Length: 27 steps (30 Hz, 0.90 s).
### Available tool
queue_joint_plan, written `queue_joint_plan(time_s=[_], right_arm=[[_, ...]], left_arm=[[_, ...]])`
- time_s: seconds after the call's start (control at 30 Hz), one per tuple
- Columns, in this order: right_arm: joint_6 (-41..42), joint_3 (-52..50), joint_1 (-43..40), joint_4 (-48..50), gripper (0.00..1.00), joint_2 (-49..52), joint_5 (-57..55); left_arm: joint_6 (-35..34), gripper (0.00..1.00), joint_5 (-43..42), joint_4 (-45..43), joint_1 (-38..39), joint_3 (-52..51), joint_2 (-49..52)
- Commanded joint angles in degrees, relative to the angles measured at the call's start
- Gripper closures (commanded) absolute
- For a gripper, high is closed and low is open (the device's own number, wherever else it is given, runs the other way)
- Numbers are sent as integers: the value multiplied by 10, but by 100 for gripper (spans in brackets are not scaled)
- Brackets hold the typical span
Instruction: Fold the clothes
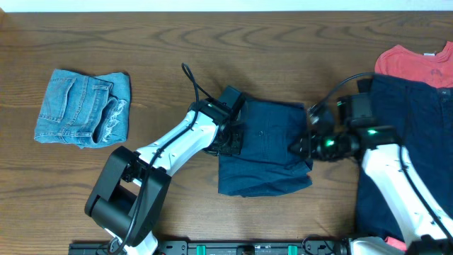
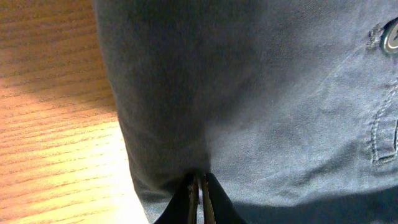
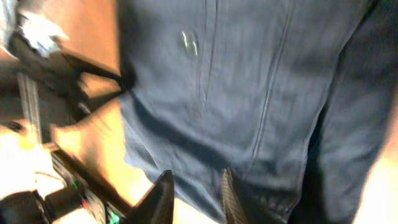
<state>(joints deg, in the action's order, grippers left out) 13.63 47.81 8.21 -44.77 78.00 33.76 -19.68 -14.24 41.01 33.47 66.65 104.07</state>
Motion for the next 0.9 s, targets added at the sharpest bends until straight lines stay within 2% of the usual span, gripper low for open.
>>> queue_joint_plan(time_s=[0.0,0.07,0.23,0.43,0.5,0.6,0.7,0.87], right_arm=[[76,-38,31,-10,91,42,-121],[126,-65,29,2,95,74,-169],[191,-93,11,20,99,147,-177],[191,-92,10,43,96,172,-177],[191,-92,10,42,96,172,-177],[189,-92,10,43,96,172,-177],[189,-92,10,43,96,172,-177],[189,-92,10,43,96,172,-177]], left_arm=[[-5,93,3,0,0,-2,4],[-5,93,3,1,0,-2,4],[-5,91,-5,7,0,-1,3],[19,83,-193,20,-5,26,-11],[19,83,-222,21,-2,27,-18],[18,83,-221,31,7,19,-18],[4,94,-192,33,18,-4,-17],[-35,94,-123,24,22,-75,-13]])
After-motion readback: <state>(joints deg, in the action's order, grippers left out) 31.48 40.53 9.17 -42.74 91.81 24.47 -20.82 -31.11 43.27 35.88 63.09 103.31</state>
